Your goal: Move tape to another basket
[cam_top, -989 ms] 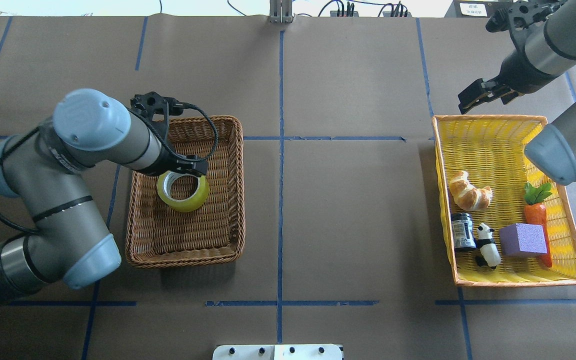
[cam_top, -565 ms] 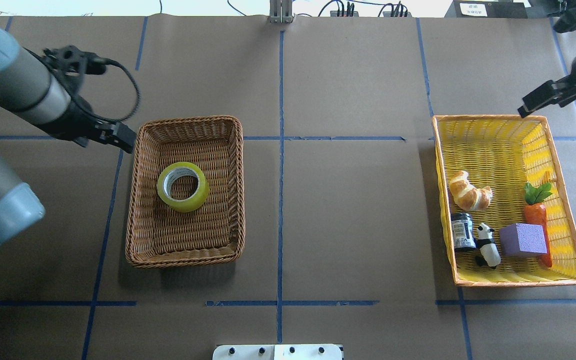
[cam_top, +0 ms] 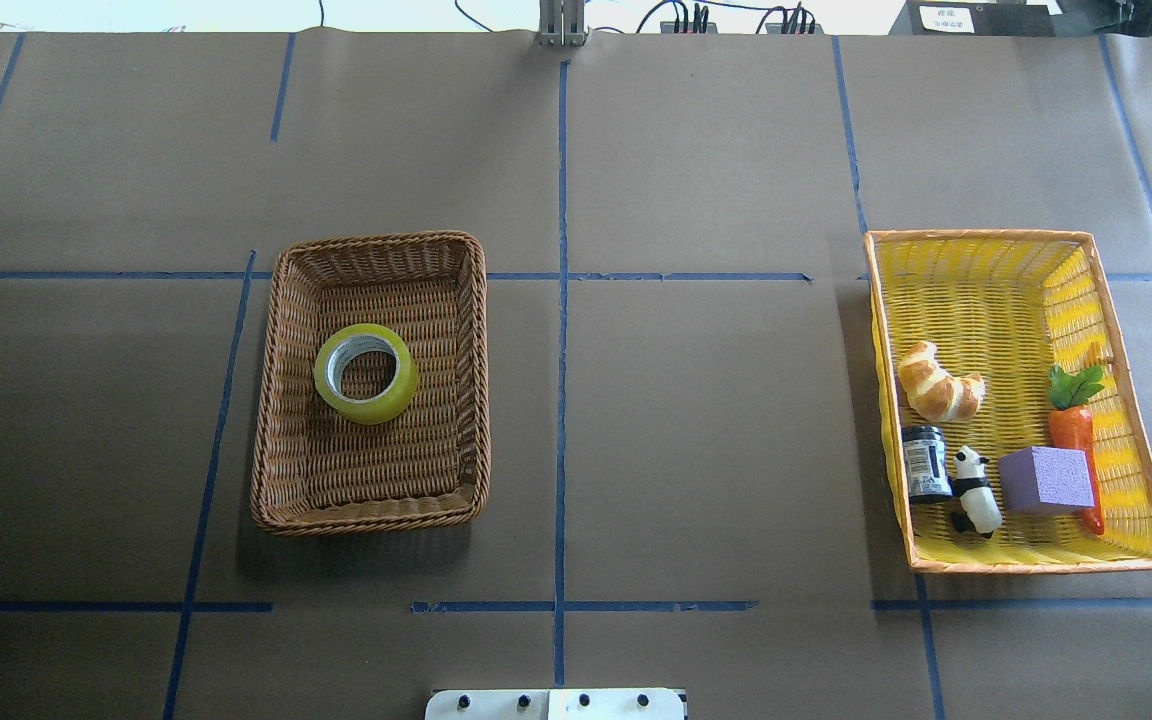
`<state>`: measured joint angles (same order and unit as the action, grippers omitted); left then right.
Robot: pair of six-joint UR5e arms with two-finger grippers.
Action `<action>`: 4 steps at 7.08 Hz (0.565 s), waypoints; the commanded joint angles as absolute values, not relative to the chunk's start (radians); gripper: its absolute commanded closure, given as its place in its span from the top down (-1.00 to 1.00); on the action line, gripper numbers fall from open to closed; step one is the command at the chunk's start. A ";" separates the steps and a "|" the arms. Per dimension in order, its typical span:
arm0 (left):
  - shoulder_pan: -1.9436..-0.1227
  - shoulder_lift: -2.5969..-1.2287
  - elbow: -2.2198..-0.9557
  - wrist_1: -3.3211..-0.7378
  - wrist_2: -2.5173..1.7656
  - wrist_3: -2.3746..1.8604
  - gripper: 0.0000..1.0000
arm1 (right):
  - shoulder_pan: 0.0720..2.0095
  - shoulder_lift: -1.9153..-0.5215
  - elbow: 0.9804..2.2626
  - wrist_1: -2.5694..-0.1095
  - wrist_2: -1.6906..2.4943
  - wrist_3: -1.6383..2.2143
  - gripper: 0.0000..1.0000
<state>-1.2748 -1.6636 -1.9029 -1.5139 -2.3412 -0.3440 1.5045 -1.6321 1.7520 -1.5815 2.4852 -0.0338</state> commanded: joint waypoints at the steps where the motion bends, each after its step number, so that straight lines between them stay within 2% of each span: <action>1: -1.362 -1.599 -1.823 -1.517 -2.411 -0.214 1.00 | 1.578 -1.649 1.692 -1.578 2.499 -0.066 0.99; 4: -1.440 -1.533 -1.812 -1.513 -2.402 -0.183 1.00 | 1.578 -1.663 1.697 -1.578 2.470 -0.060 0.99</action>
